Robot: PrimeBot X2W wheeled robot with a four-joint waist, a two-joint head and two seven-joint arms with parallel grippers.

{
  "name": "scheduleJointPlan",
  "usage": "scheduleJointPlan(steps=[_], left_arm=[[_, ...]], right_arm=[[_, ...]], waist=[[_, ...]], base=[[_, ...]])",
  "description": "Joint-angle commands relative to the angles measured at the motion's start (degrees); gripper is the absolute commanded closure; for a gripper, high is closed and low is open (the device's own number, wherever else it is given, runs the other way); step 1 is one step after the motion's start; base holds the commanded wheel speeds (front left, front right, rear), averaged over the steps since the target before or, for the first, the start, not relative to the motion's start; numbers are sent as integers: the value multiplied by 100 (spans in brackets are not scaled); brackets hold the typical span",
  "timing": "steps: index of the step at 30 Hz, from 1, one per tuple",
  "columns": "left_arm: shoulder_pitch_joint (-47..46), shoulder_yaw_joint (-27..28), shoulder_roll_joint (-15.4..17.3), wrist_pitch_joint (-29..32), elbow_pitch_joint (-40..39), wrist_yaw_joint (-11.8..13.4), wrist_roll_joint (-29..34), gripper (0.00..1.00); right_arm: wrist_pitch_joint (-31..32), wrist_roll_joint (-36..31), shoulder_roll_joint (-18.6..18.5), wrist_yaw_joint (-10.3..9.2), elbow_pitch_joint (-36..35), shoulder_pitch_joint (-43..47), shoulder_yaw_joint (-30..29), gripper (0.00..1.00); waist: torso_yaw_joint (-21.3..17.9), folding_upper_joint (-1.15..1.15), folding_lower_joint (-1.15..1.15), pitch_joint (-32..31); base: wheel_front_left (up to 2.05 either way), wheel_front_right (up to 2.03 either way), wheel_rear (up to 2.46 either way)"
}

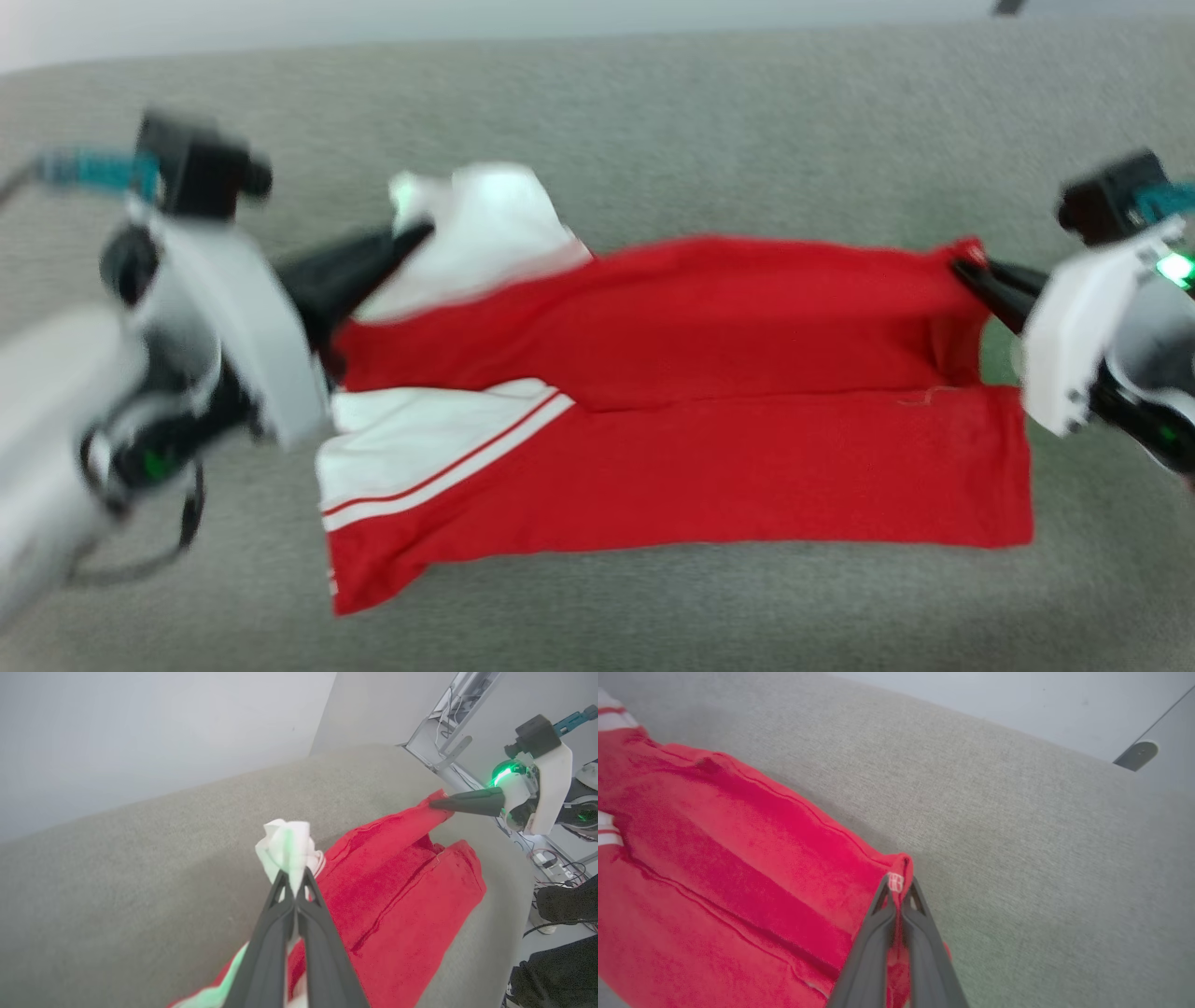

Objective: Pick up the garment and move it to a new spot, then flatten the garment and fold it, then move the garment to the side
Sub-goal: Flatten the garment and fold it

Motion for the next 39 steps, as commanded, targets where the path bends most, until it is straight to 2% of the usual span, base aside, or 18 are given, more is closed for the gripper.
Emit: scheduleJointPlan(steps=[1, 7, 12, 16, 21, 31, 32, 33, 34, 35, 36, 39], left_arm=[[244, -61, 150, -158, -208, 5, 52, 100], [1114, -237, 715, -946, -1034, 4, 45, 100], [1863, -327, 885, -1421, -1167, 4, 45, 100], [2310, -343, 729, -1624, -1017, 4, 67, 100], [2526, -266, 336, -1701, -624, 4, 150, 100], [2759, 138, -509, -1723, 443, 4, 460, 100], [2797, 201, -558, -1723, 514, 4, 476, 78], [2830, 252, -605, -1722, 564, 4, 481, 64], [2857, 304, -648, -1719, 612, 4, 523, 50], [2874, 394, -680, -1719, 662, 4, 569, 9], [2911, 500, -720, -1720, 700, 4, 576, 0], [3113, 809, -753, -1720, 736, 5, 669, 0]], right_arm=[[24, -16, -140, -6, -161, 226, -89, 100], [239, -68, -488, -5, -889, 1154, -737, 100], [521, -218, -399, -5, -1396, 2033, -1378, 100], [732, -398, -168, -5, -1730, 2636, -1865, 100], [897, -731, 143, -5, -1871, 3064, -2269, 100], [866, -1113, 533, -5, -1639, 3034, -2435, 100], [845, -1119, 563, -5, -1616, 3024, -2424, 100], [824, -1088, 599, -5, -1601, 3014, -2417, 84], [805, -1029, 630, -5, -1592, 3013, -2429, 61], [787, -993, 642, -5, -1598, 3021, -2446, 33], [743, -968, 646, -5, -1613, 3038, -2479, 0], [737, -871, 664, -5, -1699, 3139, -2578, 0]], waist=[[422, 0, 0, -401], [577, 0, 0, -451], [653, 0, 0, -400], [685, 0, 0, -315], [749, 0, 0, -167], [768, 0, 0, 63], [767, 0, 0, 59], [766, 0, 0, 50], [768, 0, 0, 31], [769, 0, 0, 1], [770, 0, 0, -36], [761, 0, 0, -156]], base=[[0, 0, 0], [0, 0, 0], [0, 0, 0], [0, 0, 0], [0, 0, 0], [0, 0, 0], [0, 0, 0], [0, 0, 0], [0, 0, 0], [0, 0, 0], [0, 0, 0], [0, 0, 0]])
